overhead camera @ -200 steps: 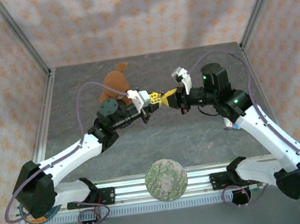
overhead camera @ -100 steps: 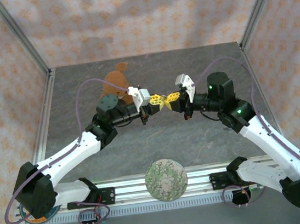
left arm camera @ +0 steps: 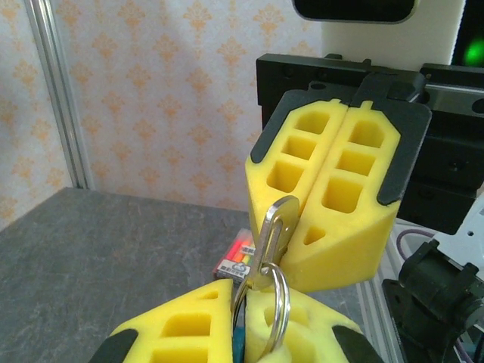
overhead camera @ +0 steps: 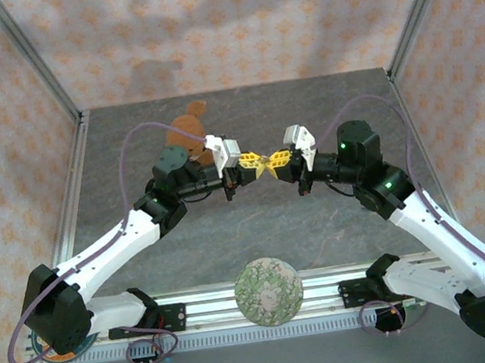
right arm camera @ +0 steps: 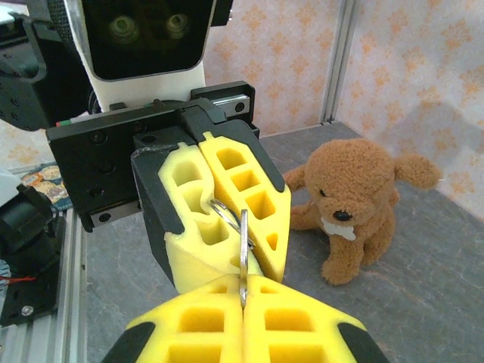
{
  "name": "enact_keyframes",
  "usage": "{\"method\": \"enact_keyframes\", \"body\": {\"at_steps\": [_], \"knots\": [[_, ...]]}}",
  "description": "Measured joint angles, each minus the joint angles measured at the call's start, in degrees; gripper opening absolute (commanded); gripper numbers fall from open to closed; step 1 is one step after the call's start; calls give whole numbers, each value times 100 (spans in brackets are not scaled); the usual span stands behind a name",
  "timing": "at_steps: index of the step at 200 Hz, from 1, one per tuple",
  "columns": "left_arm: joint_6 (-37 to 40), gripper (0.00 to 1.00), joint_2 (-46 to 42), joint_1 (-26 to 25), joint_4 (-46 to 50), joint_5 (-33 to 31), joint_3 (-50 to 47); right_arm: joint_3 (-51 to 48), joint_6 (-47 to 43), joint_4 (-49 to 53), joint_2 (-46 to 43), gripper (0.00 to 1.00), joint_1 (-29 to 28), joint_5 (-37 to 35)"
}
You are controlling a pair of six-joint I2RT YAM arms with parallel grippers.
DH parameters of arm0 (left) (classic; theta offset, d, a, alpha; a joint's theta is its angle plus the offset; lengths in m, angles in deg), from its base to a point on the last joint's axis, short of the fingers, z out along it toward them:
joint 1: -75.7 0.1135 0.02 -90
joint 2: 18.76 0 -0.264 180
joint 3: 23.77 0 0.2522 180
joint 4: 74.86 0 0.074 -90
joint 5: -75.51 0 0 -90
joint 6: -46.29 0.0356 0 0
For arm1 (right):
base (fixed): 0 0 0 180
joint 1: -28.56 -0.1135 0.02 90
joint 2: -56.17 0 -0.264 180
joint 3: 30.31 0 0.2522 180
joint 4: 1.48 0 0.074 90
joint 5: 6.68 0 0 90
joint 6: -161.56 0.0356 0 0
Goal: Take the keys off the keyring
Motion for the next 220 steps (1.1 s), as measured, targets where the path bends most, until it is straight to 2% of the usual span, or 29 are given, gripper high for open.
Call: {"method": "enact_keyframes", "body": {"at_steps": [82,115,220], "knots": [[-52,0,0,186,422,415,81,0,-660,177,-2,0,-306,-437],[-92,0,0,236,632,581,85,50,-990,398,-9,0,-562,-846],[-87,0,0,313,1139,752,321,286,-1541,758,-7,0,-977,-1569]]}}
